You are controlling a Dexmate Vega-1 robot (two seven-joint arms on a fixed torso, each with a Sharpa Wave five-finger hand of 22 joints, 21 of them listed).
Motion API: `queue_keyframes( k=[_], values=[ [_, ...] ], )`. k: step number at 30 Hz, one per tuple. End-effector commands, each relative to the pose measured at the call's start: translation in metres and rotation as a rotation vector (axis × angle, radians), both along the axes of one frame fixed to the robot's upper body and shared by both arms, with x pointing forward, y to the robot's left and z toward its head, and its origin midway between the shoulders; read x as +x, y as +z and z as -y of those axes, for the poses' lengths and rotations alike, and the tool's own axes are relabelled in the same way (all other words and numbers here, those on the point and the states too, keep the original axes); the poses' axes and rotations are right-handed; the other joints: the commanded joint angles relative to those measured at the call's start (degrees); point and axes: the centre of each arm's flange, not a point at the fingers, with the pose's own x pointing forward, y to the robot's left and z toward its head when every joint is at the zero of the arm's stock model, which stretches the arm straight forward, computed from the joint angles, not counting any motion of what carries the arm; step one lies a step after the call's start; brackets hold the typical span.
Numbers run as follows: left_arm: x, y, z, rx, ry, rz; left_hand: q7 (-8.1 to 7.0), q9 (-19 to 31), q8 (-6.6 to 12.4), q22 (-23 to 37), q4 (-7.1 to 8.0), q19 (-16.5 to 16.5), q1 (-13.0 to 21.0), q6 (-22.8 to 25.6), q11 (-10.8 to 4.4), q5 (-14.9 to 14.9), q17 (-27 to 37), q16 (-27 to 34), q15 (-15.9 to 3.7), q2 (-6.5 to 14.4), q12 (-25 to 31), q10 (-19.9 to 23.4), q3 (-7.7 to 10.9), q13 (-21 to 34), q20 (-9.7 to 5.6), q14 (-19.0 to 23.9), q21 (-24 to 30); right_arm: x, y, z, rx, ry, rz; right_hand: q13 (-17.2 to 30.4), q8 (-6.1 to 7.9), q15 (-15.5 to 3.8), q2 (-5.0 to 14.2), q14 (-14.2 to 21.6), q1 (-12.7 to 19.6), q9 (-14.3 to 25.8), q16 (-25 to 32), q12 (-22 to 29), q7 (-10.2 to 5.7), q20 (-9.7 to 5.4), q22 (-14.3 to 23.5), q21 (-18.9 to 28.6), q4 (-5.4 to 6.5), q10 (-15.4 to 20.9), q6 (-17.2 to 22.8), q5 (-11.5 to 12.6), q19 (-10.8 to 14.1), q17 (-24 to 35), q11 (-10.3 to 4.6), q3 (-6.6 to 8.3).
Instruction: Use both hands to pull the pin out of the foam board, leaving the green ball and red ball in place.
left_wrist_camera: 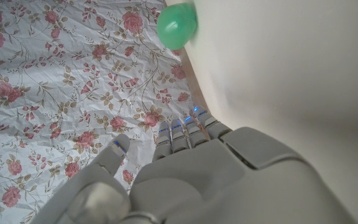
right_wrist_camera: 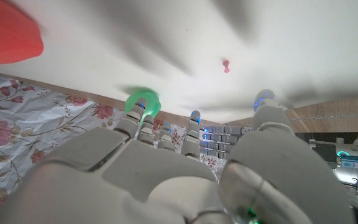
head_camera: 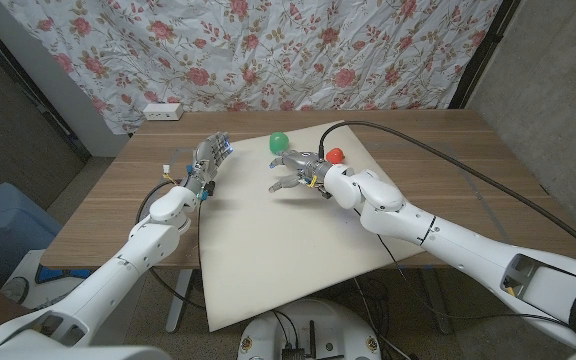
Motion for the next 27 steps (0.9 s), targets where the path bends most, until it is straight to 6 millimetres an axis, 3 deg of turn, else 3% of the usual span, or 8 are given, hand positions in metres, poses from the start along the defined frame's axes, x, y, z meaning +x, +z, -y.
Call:
queue_keyframes(
  k=[1, 27],
  values=[
    [0.000, -0.004, 0.000, 0.015, 0.005, -0.013, -0.06, 0.27, -0.01, 0.25, 0.00, 0.35, 0.04, 0.40, 0.03, 0.36, 0.13, -0.21, -0.41, 4.53, -0.10, 0.37, 0.50, 0.08, 0.04, 0.56, -0.21, 0.007, -0.009, -0.008, -0.039, -0.020, 0.003, 0.14, 0.45, -0.09, -0.28, 0.55, 0.55, 0.21, 0.23, 0.32, -0.05, 0.05, 0.21, 0.54, -0.05, 0.39, 0.92, -0.23, 0.75, 0.01, 0.22, 0.42],
    [0.006, -0.001, -0.001, 0.062, 0.017, -0.037, -0.28, 0.29, -0.07, 0.26, -0.17, 0.58, 0.19, 0.45, -0.18, 0.37, 0.07, -0.33, -0.54, 4.60, -0.20, 0.37, 0.75, 0.08, 0.07, 0.48, -0.82, 0.024, -0.019, -0.014, -0.049, -0.021, 0.023, 0.20, 2.77, -0.71, -0.70, 2.40, 1.80, 0.42, 1.03, 0.62, -1.07, -0.44, 0.23, 0.68, 0.49, 2.70, 6.09, -0.95, 2.64, 0.42, -0.39, 1.01]
  ],
)
